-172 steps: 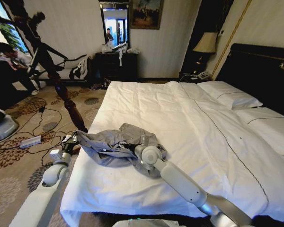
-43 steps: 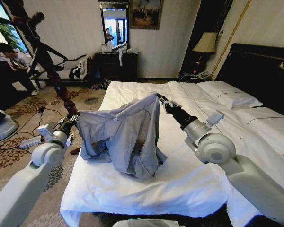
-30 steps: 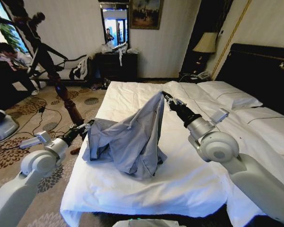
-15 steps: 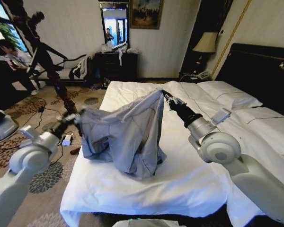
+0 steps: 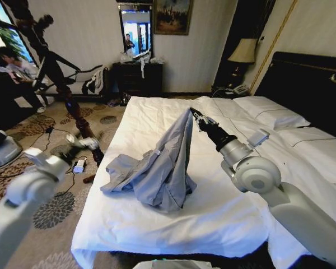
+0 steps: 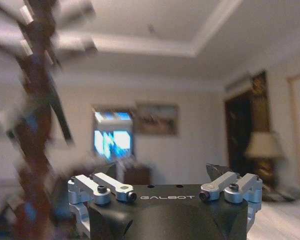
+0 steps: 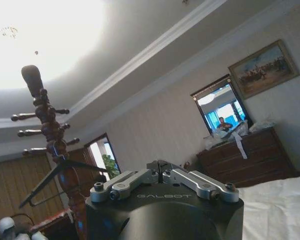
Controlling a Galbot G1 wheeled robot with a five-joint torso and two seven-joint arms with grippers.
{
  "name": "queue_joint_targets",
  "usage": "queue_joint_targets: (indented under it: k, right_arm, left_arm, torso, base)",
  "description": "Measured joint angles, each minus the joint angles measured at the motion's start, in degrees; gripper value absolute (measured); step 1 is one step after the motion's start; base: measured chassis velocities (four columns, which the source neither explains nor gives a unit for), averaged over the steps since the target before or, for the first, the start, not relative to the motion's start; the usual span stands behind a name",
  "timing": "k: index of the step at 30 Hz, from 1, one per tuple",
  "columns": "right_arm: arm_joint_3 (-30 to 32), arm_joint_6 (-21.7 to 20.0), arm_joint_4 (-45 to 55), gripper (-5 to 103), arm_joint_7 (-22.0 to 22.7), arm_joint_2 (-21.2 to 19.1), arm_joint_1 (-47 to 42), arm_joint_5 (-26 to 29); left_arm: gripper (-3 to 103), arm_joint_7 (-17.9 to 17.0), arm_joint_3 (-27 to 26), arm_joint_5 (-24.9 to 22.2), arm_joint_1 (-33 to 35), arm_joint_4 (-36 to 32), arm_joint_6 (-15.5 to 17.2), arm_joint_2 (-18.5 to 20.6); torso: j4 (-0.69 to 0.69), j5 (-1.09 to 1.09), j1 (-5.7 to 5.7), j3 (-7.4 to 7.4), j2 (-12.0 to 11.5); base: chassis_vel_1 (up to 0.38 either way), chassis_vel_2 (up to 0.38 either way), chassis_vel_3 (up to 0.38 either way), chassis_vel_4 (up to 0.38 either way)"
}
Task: Pick up the clothes from the bed and hang them on the clothes hanger.
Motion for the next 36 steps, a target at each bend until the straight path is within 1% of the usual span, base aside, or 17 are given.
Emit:
queue_joint_targets:
  k: [2,5,8,11,13,16,17,18,20,22,23,27,28,30,33,34,36]
  right_arm:
    - [0.0,0.2,0.0,0,-0.3,0.3,0.0,0.0]
    - [0.1,0.4,0.1,0,-0.6,1.5,-0.4,-0.6]
    - [0.1,0.4,0.0,0,-0.7,1.9,-0.8,-0.9]
    - [-1.6,0.3,-1.4,0,-1.8,3.9,0.4,-1.8]
    - [-2.0,0.3,-1.7,0,-2.1,4.4,0.8,-2.1]
    - [-2.6,0.1,-2.5,0,-3.1,5.9,1.0,-3.4]
    - [-2.6,0.1,-2.7,0,-3.4,6.3,0.8,-4.0]
    - [-2.6,0.1,-2.7,0,-3.4,6.3,0.8,-4.0]
    - [-2.4,0.1,-3.4,0,-3.7,7.0,0.2,-5.1]
    - [-2.4,0.1,-3.7,0,-3.9,7.3,-0.1,-5.5]
    - [-2.4,0.1,-3.7,0,-3.9,7.3,-0.1,-5.5]
    - [-2.6,0.0,-4.7,0,-4.3,8.0,-0.3,-6.6]
    - [-2.6,0.0,-4.7,0,-4.3,8.0,-0.3,-6.6]
    - [-2.7,0.0,-5.0,0,-4.3,8.1,-0.4,-6.8]
    - [-2.5,0.0,-5.3,0,-4.3,7.9,-0.8,-6.9]
    - [-2.5,0.0,-5.3,0,-4.3,7.9,-0.8,-6.9]
    - [-2.3,0.0,-5.3,0,-4.3,7.7,-1.4,-7.1]
  left_arm:
    - [100,-0.4,-0.3,-0.8,-1.5,1.1,-0.2,1.9]
    - [100,-0.9,-1.1,-5.6,-7.3,5.9,0.9,7.8]
    - [100,-0.9,-1.0,-8.4,-10.2,8.8,1.9,10.1]
    - [100,-0.8,0.4,-14.7,-15.0,16.7,1.9,14.8]
    - [100,-0.8,1.2,-15.6,-16.2,18.6,1.5,15.5]
    - [100,0.2,6.3,-17.3,-22.2,23.9,2.3,16.9]
    - [100,0.6,9.5,-17.1,-25.0,25.1,3.2,16.9]
    - [100,0.6,9.5,-17.1,-25.0,25.1,3.2,16.9]
    - [100,1.8,17.5,-16.2,-32.7,28.2,4.5,15.7]
    - [100,2.1,22.8,-16.1,-39.0,30.6,5.0,14.0]
    - [100,2.1,22.8,-16.1,-39.0,30.6,5.0,14.0]
    - [100,1.7,36.4,-13.8,-55.0,37.5,6.3,9.1]
    - [100,1.7,36.4,-13.8,-55.0,37.5,6.3,9.1]
    - [100,0.8,42.7,-12.2,-62.8,41.4,7.8,6.6]
    - [100,-0.5,47.5,-10.0,-70.6,45.8,10.8,4.3]
    - [100,-0.5,47.5,-10.0,-70.6,45.8,10.8,4.3]
    - [100,-0.6,50.2,-8.7,-75.0,48.9,13.4,3.0]
  torso:
    - [0.01,0.0,0.0,0.0,0.0]
    - [0.05,0.0,-0.01,-0.01,0.0]
    - [0.03,0.0,-0.01,0.0,0.0]
    - [0.04,0.0,-0.01,0.0,0.0]
    - [0.05,0.0,-0.01,0.0,0.0]
    - [0.1,-0.02,-0.01,-0.01,0.0]
    - [0.08,-0.01,-0.01,0.0,0.0]
    - [0.08,-0.01,-0.01,0.0,0.0]
    - [0.0,0.01,-0.01,0.0,0.0]
    - [0.0,-0.03,0.0,0.0,0.0]
    - [0.0,-0.03,0.0,0.0,0.0]
    - [0.03,-0.01,-0.01,0.0,0.0]
    - [0.03,-0.01,-0.01,0.0,0.0]
    - [-0.02,-0.01,0.01,0.0,0.0]
    - [0.02,0.02,0.01,0.01,0.0]
    - [0.02,0.02,0.01,0.01,0.0]
    - [0.04,0.02,-0.01,0.0,0.0]
  base:
    - [0.0,0.0,0.0,0.0]
    - [0.0,0.0,0.0,0.0]
    - [0.0,0.0,0.0,0.0]
    - [0.0,0.0,0.0,0.0]
    - [0.0,0.0,0.0,0.0]
    - [0.0,0.0,0.0,0.0]
    - [0.0,0.0,0.0,0.0]
    - [0.0,0.0,0.0,0.0]
    - [0.0,0.0,0.0,0.0]
    - [0.0,0.0,0.0,0.0]
    - [0.0,0.0,0.0,0.0]
    - [0.0,0.0,0.0,0.0]
    - [0.0,0.0,0.0,0.0]
    - [0.0,0.0,0.0,0.0]
    - [0.0,0.0,0.0,0.0]
    - [0.0,0.0,0.0,0.0]
    - [0.0,0.0,0.0,0.0]
